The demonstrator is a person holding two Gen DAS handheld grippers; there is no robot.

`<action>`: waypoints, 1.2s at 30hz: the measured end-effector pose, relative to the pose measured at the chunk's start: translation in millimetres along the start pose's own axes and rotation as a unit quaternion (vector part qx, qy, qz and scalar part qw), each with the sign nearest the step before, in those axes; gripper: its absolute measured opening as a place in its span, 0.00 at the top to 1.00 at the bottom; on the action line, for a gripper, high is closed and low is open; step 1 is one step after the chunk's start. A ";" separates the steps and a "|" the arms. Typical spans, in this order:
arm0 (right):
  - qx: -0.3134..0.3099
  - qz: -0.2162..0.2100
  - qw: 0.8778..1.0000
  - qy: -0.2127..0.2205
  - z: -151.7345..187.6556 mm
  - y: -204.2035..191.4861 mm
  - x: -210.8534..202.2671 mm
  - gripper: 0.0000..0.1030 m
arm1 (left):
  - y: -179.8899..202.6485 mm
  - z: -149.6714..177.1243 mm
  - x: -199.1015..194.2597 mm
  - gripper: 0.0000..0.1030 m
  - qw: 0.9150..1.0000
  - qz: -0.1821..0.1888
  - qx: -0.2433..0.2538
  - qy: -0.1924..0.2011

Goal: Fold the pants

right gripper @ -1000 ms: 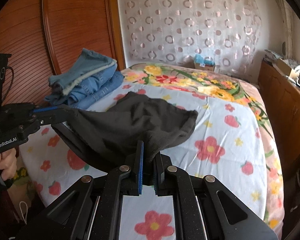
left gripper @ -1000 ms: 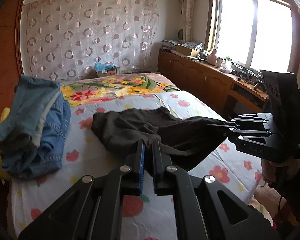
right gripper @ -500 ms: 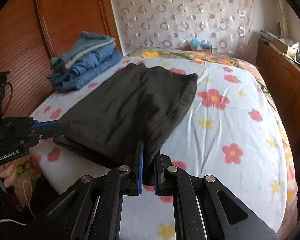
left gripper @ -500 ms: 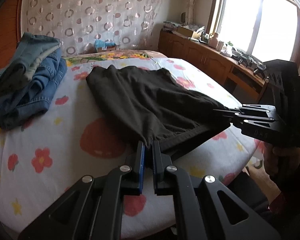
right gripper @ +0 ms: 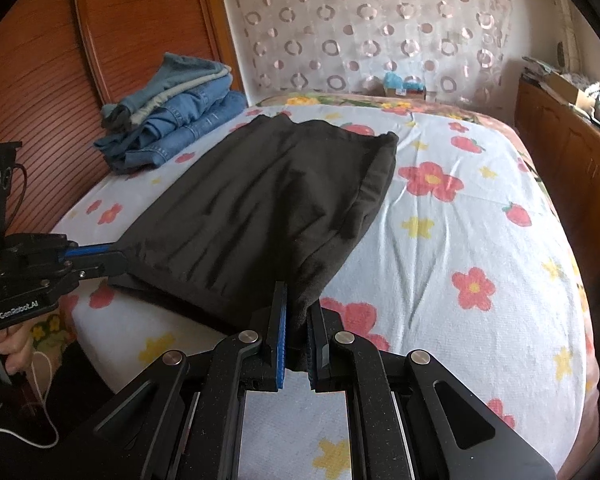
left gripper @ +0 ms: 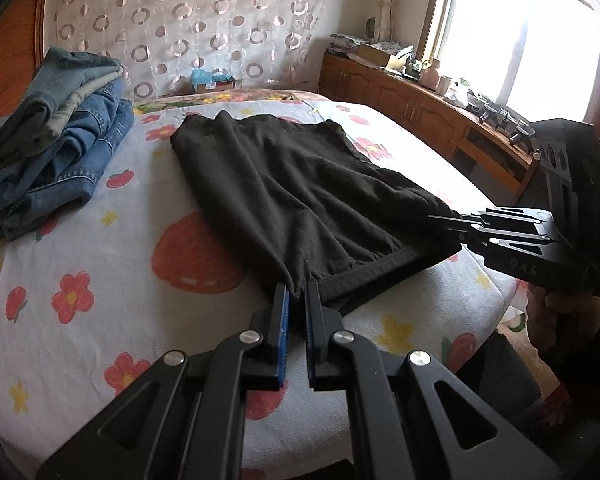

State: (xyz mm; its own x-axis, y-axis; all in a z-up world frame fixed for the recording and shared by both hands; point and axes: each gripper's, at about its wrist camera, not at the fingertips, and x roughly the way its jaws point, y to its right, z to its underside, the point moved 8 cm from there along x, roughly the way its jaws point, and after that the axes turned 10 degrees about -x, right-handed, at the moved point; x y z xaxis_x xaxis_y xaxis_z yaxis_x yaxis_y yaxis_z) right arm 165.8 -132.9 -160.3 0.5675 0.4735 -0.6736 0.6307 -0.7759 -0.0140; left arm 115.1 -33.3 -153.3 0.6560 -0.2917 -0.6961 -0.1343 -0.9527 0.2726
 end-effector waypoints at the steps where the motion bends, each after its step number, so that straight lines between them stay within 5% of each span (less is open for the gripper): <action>1: -0.001 0.000 1.000 0.001 1.2 -1.1 -0.8 0.95 | 0.5 0.4 -1.2 0.97 1.000 0.000 0.001 0.001; 24: -0.010 -0.016 1.000 0.025 22.5 -23.6 -52.8 0.95 | 19.2 6.8 -46.1 0.97 0.999 0.045 0.011 0.028; 36: -0.010 -0.005 0.999 0.051 -12.6 -3.3 -58.4 0.95 | 20.4 -36.5 -43.4 0.96 0.997 0.055 0.010 0.056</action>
State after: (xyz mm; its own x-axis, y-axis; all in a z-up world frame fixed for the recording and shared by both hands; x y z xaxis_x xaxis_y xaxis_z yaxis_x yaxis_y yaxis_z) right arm 137.3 -152.7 -111.6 0.6114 0.5225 -0.5943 0.6469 -0.7625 -0.0049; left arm 111.0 -36.9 -93.4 0.7149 -0.3844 -0.5842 -0.2237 -0.9172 0.3297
